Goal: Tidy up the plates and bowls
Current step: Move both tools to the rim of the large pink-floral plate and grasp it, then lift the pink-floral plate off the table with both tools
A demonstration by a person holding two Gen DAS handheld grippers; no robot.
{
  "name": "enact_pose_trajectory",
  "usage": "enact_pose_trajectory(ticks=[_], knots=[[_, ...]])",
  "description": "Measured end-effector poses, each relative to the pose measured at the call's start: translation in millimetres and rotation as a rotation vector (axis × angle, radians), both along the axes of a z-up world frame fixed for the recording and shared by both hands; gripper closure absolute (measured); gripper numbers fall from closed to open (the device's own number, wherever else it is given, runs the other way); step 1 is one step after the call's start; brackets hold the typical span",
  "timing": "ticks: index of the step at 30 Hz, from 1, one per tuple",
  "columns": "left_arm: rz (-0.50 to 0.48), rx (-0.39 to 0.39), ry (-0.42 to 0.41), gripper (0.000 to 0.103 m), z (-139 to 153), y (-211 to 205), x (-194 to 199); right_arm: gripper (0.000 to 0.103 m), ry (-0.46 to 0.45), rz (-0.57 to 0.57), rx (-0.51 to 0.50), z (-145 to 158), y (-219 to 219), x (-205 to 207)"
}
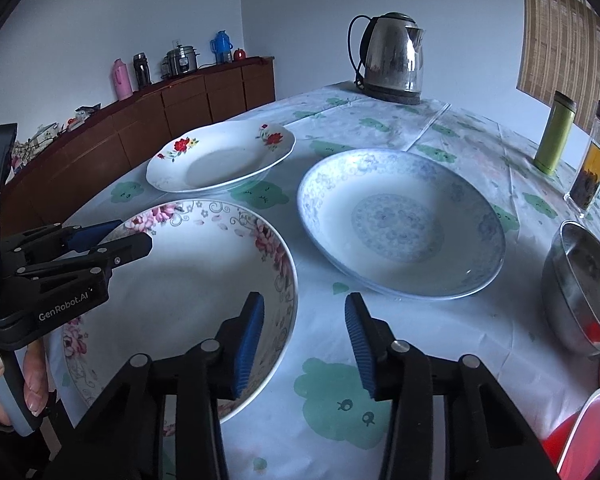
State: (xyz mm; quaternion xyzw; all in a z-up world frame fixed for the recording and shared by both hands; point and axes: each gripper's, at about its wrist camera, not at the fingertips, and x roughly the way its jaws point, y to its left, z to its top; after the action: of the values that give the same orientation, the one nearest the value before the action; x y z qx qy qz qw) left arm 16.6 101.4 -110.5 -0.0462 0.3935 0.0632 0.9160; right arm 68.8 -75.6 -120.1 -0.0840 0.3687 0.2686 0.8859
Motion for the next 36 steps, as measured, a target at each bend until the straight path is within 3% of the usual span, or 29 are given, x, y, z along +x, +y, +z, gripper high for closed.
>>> enact_pose_trajectory(ticks=[13, 20, 36], knots=[[0.001, 0.003, 0.008, 0.071, -5.7, -0.6, -2.2, 0.069, 0.023, 0.047, -0.031, -8.3, 7.4, 0.8], [0.002, 0.005, 0.005, 0.071, -4.8, -0.5, -3.5, 0.081, 0.026, 0.07, -0.019, -8.8, 10.1, -1.0], [0.04, 0.047, 0.001, 0.067, -4.9, -11.3, -6.7, 0.081, 0.001, 0.057, -0.018, -8.4, 9.3, -5.4]])
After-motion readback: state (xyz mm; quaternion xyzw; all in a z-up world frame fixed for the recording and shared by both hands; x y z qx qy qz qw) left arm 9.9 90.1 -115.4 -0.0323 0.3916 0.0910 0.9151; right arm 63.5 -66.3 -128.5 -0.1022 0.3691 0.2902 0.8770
